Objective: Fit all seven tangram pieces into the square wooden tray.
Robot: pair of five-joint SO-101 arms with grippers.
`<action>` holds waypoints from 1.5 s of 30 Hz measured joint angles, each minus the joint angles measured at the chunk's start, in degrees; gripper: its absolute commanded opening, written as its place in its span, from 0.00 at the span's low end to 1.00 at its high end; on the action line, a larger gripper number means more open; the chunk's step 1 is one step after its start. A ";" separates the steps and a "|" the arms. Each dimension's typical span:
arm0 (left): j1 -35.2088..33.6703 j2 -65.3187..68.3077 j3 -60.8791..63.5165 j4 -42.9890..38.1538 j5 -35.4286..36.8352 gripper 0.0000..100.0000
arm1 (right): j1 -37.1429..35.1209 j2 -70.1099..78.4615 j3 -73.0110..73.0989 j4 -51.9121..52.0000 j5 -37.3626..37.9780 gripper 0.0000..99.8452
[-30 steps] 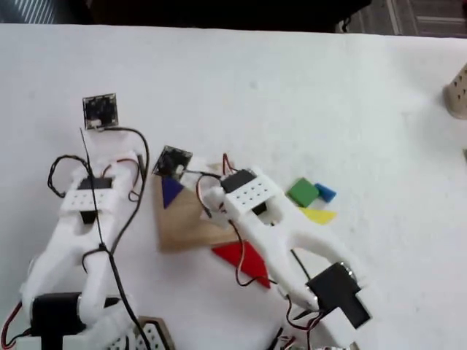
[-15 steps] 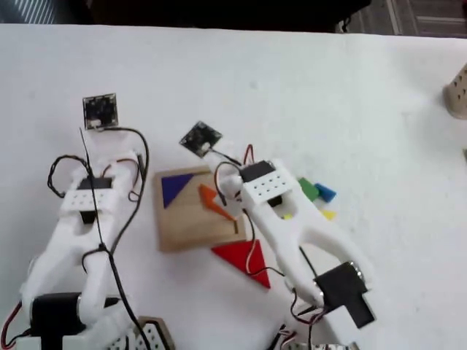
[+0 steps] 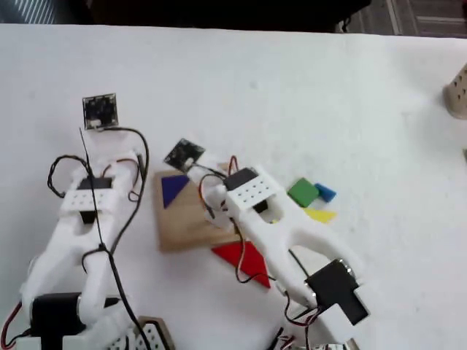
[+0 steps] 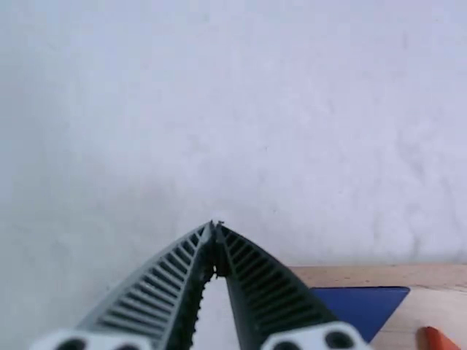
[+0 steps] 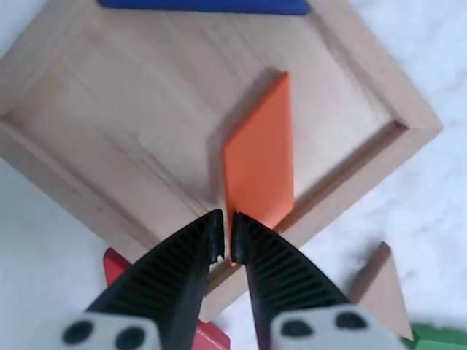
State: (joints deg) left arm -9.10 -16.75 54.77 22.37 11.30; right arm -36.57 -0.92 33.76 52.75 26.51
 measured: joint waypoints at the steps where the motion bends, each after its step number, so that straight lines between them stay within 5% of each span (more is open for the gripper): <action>1: 0.00 0.00 0.00 0.00 0.00 0.03 | 0.00 0.00 0.00 0.26 -0.09 0.02; 5: 0.00 0.00 0.00 0.00 0.00 0.02 | 1.14 -0.88 0.00 0.35 -0.09 0.02; 12: 2.02 -0.26 0.00 2.99 0.09 0.02 | 13.80 -11.25 4.40 0.62 -7.21 0.02; 22: 26.29 -20.31 9.67 12.92 0.00 0.02 | 27.34 -13.98 9.05 0.00 -11.08 0.02; 29: 40.79 -21.01 13.10 10.90 0.00 0.02 | 27.69 -14.07 9.14 -1.05 -11.16 0.02; 35: 44.04 -8.79 13.10 1.76 0.00 0.02 | 27.69 -14.07 9.14 -1.41 -11.16 0.02; 45: 46.68 -3.25 10.37 7.30 -9.23 0.02 | 27.60 -11.08 9.05 -2.64 -11.16 0.02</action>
State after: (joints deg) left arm 37.58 -20.00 65.14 29.67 2.07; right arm -8.97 -12.00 42.81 50.11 15.34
